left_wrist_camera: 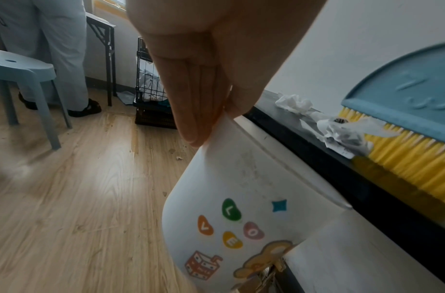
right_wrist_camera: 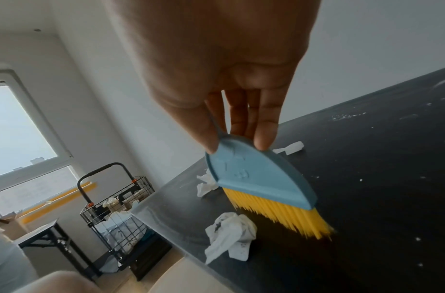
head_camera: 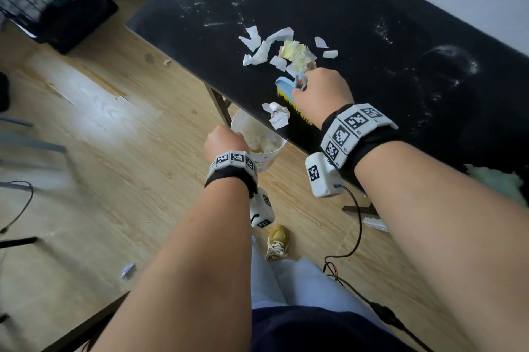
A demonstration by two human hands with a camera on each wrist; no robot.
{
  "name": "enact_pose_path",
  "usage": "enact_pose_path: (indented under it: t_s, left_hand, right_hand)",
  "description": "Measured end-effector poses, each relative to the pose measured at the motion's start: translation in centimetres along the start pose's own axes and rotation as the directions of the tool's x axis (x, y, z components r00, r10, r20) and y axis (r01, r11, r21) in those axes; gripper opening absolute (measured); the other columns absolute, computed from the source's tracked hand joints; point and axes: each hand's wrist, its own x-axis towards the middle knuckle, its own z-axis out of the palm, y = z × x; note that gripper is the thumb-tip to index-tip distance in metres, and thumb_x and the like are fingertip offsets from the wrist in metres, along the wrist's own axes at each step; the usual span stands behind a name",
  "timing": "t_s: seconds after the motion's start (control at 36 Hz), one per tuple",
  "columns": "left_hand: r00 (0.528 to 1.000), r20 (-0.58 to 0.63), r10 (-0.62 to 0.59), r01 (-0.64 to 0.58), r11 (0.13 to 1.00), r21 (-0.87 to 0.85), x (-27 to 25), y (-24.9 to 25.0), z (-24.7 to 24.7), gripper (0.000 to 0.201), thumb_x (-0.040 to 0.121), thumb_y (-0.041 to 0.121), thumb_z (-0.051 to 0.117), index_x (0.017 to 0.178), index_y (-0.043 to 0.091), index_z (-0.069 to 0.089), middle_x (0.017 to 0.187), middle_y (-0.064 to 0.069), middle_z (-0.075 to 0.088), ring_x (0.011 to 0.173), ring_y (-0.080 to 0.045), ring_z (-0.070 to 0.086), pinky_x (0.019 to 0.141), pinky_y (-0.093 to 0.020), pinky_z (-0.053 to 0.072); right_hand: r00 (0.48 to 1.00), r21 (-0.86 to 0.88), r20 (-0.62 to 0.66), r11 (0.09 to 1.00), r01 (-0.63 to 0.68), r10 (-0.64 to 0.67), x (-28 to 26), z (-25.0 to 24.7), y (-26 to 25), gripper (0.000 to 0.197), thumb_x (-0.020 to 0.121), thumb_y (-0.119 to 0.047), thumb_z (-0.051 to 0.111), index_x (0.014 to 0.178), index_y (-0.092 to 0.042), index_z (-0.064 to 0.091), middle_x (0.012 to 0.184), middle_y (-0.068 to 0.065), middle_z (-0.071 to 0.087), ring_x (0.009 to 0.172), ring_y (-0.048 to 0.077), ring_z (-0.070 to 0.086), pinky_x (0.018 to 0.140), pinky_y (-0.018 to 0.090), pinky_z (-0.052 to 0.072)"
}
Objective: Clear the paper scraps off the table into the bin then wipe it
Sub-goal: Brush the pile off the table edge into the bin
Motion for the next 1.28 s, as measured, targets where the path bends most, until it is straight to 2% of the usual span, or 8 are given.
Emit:
enact_pose_path:
  t_s: [0.19, 0.31, 0.42, 0.58, 0.69, 1.03, 1.17, 1.28]
  left_hand:
    - [1.0, 0.021, 0.005, -0.005, 1.0, -0.002, -0.3, -0.1, 0.1, 0.039, 0.094, 0.014, 0.048, 0.057, 0.007, 0.038, 0.064, -0.008, 0.046, 0.074, -0.031, 0.055, 0.061, -0.031, 0.04]
    - [1.0, 0.013, 0.002, -0.002, 1.0, -0.012, -0.6, 0.0, -0.2, 0.039, 0.094, 0.013, 0.047, 0.056, 0.007, 0.037, 0.071, -0.014, 0.056, 0.088, -0.035, 0.065, 0.063, -0.033, 0.043]
    - [1.0, -0.004, -0.003, 0.003, 1.0, -0.018, -0.7, 0.0, -0.5, 0.038, 0.093, 0.01, 0.046, 0.056, 0.007, 0.037, 0.097, -0.023, 0.067, 0.071, -0.033, 0.056, 0.062, -0.032, 0.041]
    - [1.0, 0.002, -0.018, 0.018, 0.999, -0.035, 0.1, 0.2, -0.9, 0.036, 0.093, 0.01, 0.045, 0.058, 0.006, 0.039, 0.094, -0.023, 0.066, 0.078, -0.036, 0.061, 0.062, -0.031, 0.039]
    - [0.999, 0.024, -0.034, 0.035, 0.999, -0.028, 1.1, 0.3, -0.9, 0.035, 0.093, 0.01, 0.045, 0.059, 0.005, 0.041, 0.088, -0.021, 0.063, 0.071, -0.032, 0.053, 0.061, -0.031, 0.04]
    - [0.994, 0.085, -0.067, 0.062, 0.996, 0.066, 3.8, 0.1, -0.4, 0.022, 0.092, 0.012, 0.046, 0.076, 0.0, 0.055, 0.091, -0.024, 0.065, 0.085, -0.038, 0.061, 0.063, -0.032, 0.04]
    - [0.995, 0.076, -0.064, 0.059, 0.996, 0.071, 4.2, 0.1, -0.4, 0.023, 0.091, 0.012, 0.046, 0.074, 0.0, 0.055, 0.086, -0.022, 0.063, 0.076, -0.035, 0.057, 0.062, -0.03, 0.041]
    - [0.995, 0.077, -0.067, 0.063, 0.996, 0.06, 4.2, -0.1, -0.2, 0.029, 0.092, 0.012, 0.046, 0.065, 0.001, 0.048, 0.076, -0.016, 0.056, 0.07, -0.032, 0.053, 0.06, -0.029, 0.038]
  right_hand:
    - [0.993, 0.036, 0.062, 0.994, 0.1, -0.102, -1.0, 0.7, -1.5, 0.038, 0.095, -0.022, 0.046, 0.058, -0.015, 0.037, 0.059, -0.002, 0.039, 0.067, 0.022, 0.048, 0.048, 0.026, 0.027]
    - [0.992, 0.077, -0.002, 0.989, 0.128, -0.128, -1.4, 0.5, -1.6, 0.021, 0.095, -0.025, 0.049, 0.084, -0.01, 0.059, 0.075, 0.002, 0.053, 0.078, 0.023, 0.057, 0.065, 0.032, 0.044]
    - [0.974, 0.169, -0.203, 0.977, 0.133, -0.098, -0.8, -0.7, -0.7, 0.024, 0.096, -0.024, 0.052, 0.107, -0.008, 0.065, 0.108, 0.009, 0.059, 0.096, 0.022, 0.059, 0.079, 0.03, 0.047]
    - [0.925, 0.198, -0.381, 0.977, 0.084, -0.002, 2.2, -2.3, 0.9, 0.028, 0.098, -0.023, 0.047, 0.119, -0.017, 0.065, 0.113, 0.008, 0.056, 0.104, 0.023, 0.055, 0.081, 0.028, 0.044]
    - [0.905, 0.176, -0.422, 0.984, 0.018, 0.059, 4.6, -2.8, 2.2, 0.028, 0.098, -0.022, 0.05, 0.122, -0.019, 0.063, 0.116, 0.008, 0.055, 0.107, 0.023, 0.054, 0.084, 0.028, 0.047]
    - [0.936, 0.112, -0.244, 0.966, -0.233, 0.255, 10.0, -1.2, 3.5, 0.033, 0.102, -0.027, 0.039, 0.128, -0.019, 0.058, 0.127, 0.009, 0.049, 0.116, 0.025, 0.046, 0.077, 0.027, 0.035]
    - [0.962, 0.039, -0.159, 0.975, -0.219, 0.222, 10.4, -0.6, 2.5, 0.033, 0.103, -0.027, 0.037, 0.123, -0.015, 0.061, 0.127, 0.009, 0.048, 0.115, 0.026, 0.045, 0.078, 0.029, 0.037]
    - [0.977, -0.003, -0.11, 0.983, -0.185, 0.183, 9.6, -0.5, 1.8, 0.034, 0.103, -0.023, 0.036, 0.129, -0.015, 0.056, 0.128, 0.01, 0.048, 0.114, 0.028, 0.046, 0.089, 0.032, 0.042]
